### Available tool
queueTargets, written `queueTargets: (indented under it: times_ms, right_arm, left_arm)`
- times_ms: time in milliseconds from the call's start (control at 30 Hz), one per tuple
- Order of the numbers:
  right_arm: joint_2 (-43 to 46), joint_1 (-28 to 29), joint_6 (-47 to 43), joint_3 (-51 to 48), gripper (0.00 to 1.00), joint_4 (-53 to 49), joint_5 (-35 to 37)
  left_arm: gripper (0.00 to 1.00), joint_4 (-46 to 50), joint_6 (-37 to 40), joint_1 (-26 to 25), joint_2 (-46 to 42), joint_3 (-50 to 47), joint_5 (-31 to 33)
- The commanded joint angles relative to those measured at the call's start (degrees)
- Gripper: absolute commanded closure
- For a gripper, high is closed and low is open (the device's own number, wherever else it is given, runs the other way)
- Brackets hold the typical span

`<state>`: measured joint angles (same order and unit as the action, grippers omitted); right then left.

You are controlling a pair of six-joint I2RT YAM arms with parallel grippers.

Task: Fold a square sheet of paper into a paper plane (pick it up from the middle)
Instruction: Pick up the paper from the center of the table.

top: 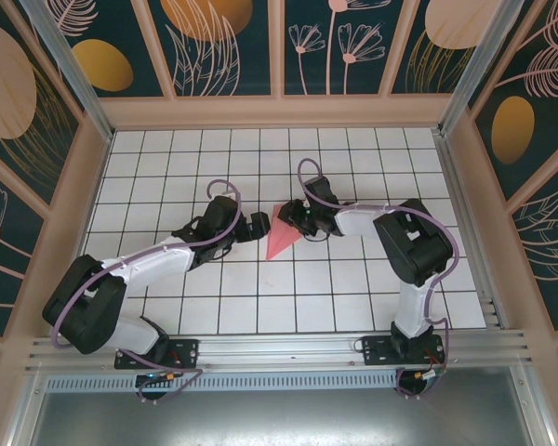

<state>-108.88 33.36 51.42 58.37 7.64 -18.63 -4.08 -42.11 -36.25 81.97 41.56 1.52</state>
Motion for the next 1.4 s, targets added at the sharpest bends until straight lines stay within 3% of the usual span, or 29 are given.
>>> queueTargets:
  times_ms: [0, 400, 700, 933, 1133, 1367]
  right_arm:
    - [-1.15, 0.89, -0.2, 1.7, 0.57, 2.04, -2.79]
    - [-0.91, 2.93, 0.11, -2.72, 0.68, 7.96, -4.75]
    - [2.46, 2.39, -0.66, -4.91, 0.97, 13.98, -4.36]
    - [12.14, -1.71, 0.81, -11.14, 0.98, 25.86, -13.27]
    - [15.62, -6.07, 7.75, -13.13, 0.98, 33.63, -21.33]
    - [15.84, -5.67, 15.31, -12.61, 0.97, 41.67, -25.34]
  left_arm:
    - [0.01, -1.1, -0.67, 0.38, 0.65, -0.03, -0.64]
    - [0.02, -2.4, -1.81, 1.59, 0.8, -0.49, -3.66]
    - [0.01, -4.55, -3.46, 4.35, -1.62, -2.59, -10.64]
    - [0.02, -10.18, -7.82, 6.34, -5.16, -4.59, -22.43]
    - [0.01, -25.69, -20.26, 6.56, -7.3, -6.57, -35.97]
    - [0.01, -33.68, -26.04, 6.55, -4.42, -5.52, -40.37]
